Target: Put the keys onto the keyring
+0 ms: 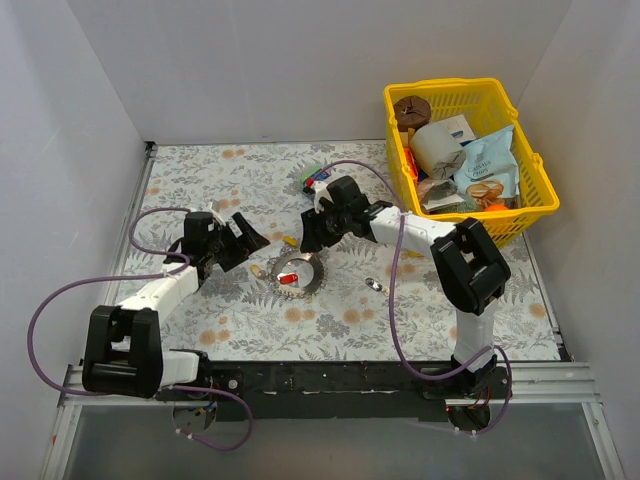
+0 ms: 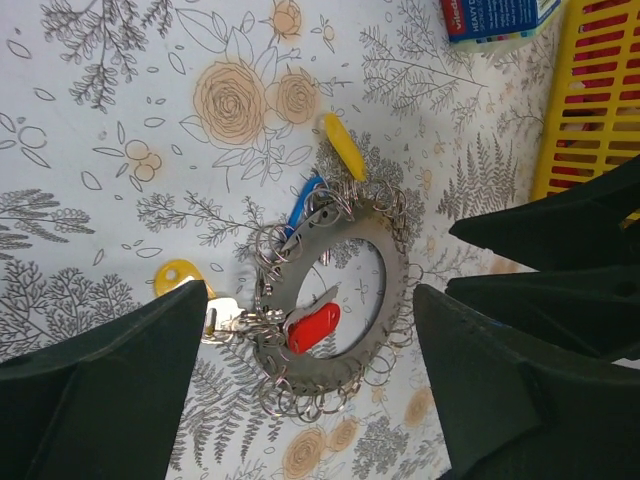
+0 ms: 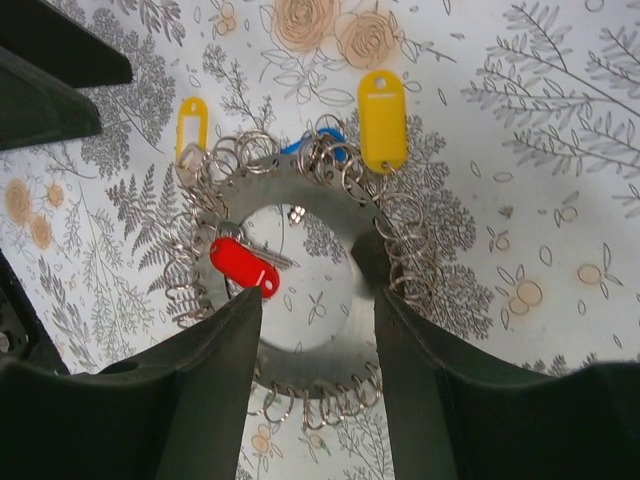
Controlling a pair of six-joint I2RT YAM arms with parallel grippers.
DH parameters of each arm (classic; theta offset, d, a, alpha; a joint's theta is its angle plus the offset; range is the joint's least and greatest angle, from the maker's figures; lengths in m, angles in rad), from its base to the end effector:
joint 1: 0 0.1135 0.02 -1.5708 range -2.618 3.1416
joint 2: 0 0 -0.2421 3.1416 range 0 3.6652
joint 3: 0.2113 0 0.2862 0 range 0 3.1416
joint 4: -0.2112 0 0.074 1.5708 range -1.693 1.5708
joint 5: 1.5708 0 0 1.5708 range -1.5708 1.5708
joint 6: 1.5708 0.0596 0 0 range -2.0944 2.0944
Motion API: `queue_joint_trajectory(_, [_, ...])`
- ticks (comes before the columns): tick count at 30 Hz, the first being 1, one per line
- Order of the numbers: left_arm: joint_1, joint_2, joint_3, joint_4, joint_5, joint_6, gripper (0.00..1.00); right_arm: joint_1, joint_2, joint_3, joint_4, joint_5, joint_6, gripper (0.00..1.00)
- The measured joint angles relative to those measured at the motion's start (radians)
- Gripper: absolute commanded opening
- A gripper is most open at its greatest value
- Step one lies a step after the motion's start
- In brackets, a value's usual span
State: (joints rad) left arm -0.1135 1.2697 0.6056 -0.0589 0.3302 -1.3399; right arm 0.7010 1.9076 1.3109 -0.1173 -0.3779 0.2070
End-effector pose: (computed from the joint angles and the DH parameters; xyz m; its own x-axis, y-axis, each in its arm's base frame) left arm 0.2992 -0.0536 0.1332 -0.4899 -0.8710 0.0372 -0.5601 0.2817 -0.7791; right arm 0.3397 0.3154 0.1497 -0.6567 -0.3043 -0.6900 -0.6924 0.6059 0.3918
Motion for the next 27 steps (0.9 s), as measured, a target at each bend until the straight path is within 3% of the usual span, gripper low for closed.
queue_joint_trajectory(5, [0.0,0.043,0.0,0.018,0.041,-0.004,0.61,0.021,0.041,0.055,-0.009,-0.017,0.002,0.53])
queue_joint_trajectory(12, [0.0,0.112,0.0,0.029,0.067,0.002,0.58,0.037,0.045,0.066,-0.011,-0.034,0.005,0.51])
queue_joint_trajectory(16, [0.0,0.162,0.001,0.037,0.076,0.003,0.46,0.042,0.045,0.066,-0.011,-0.05,0.008,0.5])
queue_joint_trajectory(27, [-0.031,0.249,0.04,0.038,0.079,0.02,0.4,0.048,0.05,0.068,-0.012,-0.064,0.015,0.49])
